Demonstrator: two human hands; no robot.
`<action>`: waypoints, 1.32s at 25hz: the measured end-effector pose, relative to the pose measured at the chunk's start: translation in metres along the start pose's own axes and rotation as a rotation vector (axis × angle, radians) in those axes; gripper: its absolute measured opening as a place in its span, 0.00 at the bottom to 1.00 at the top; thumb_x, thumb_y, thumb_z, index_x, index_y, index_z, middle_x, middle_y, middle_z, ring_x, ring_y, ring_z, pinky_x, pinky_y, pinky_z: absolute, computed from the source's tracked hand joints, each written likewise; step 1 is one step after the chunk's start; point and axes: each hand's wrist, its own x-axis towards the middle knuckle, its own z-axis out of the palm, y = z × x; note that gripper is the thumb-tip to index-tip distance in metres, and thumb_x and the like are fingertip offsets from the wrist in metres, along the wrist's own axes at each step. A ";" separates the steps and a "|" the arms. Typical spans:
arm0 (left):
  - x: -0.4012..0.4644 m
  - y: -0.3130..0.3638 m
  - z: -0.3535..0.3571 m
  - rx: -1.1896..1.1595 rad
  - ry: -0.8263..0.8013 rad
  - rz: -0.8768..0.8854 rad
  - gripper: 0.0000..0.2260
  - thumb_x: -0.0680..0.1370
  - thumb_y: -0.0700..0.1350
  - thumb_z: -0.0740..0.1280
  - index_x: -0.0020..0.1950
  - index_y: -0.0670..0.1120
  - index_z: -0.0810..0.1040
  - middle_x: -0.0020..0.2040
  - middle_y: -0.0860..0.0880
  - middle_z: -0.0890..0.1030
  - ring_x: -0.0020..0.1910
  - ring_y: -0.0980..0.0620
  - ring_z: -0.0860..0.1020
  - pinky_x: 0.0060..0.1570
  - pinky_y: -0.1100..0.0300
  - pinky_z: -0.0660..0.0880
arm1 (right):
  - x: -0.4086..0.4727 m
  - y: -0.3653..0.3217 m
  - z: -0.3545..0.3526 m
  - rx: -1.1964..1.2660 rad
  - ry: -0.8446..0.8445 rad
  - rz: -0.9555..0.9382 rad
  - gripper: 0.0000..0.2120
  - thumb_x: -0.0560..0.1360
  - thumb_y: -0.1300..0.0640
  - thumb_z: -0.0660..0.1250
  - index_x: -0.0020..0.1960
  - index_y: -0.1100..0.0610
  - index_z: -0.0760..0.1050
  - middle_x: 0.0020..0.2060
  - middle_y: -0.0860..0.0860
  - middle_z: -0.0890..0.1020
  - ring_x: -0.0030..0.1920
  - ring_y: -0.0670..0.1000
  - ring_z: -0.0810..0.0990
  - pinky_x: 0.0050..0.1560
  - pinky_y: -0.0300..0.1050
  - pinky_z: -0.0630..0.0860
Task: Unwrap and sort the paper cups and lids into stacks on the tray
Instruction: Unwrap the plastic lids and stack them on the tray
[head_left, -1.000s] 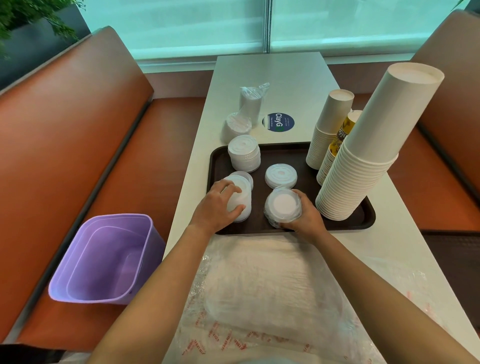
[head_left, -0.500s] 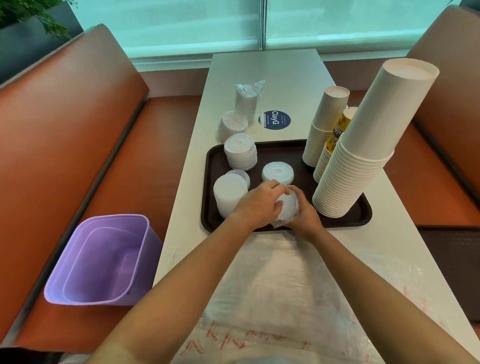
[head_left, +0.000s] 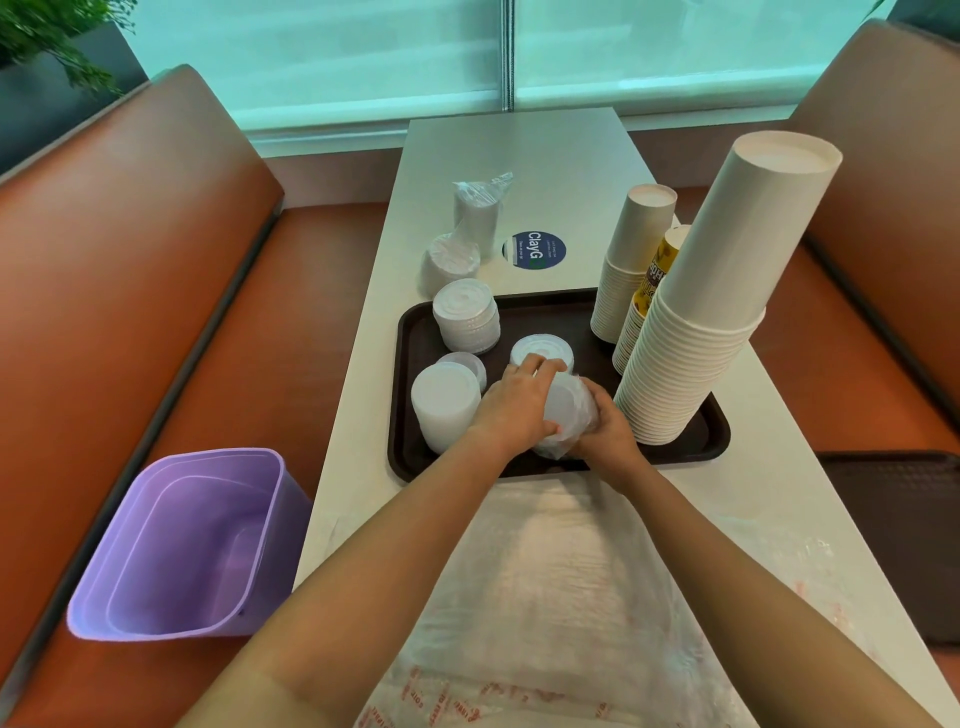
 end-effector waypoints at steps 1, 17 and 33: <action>-0.001 0.000 -0.002 -0.018 0.022 -0.004 0.31 0.73 0.47 0.72 0.72 0.50 0.62 0.70 0.48 0.63 0.64 0.45 0.66 0.61 0.51 0.70 | -0.001 -0.002 0.000 0.061 -0.004 0.009 0.37 0.65 0.75 0.72 0.67 0.52 0.65 0.58 0.51 0.73 0.58 0.51 0.75 0.44 0.40 0.80; -0.028 -0.008 -0.035 -0.554 0.242 -0.140 0.17 0.76 0.42 0.69 0.63 0.44 0.71 0.62 0.46 0.73 0.60 0.49 0.72 0.57 0.63 0.66 | -0.004 -0.034 0.019 0.547 -0.048 0.193 0.17 0.81 0.54 0.58 0.69 0.55 0.67 0.61 0.59 0.75 0.58 0.61 0.78 0.42 0.55 0.82; -0.053 -0.055 -0.065 -0.532 0.706 -0.238 0.13 0.78 0.37 0.64 0.62 0.42 0.77 0.59 0.43 0.79 0.57 0.47 0.76 0.54 0.70 0.67 | -0.013 -0.021 0.013 0.406 0.241 0.172 0.07 0.81 0.58 0.59 0.58 0.57 0.71 0.55 0.53 0.76 0.54 0.55 0.76 0.41 0.51 0.79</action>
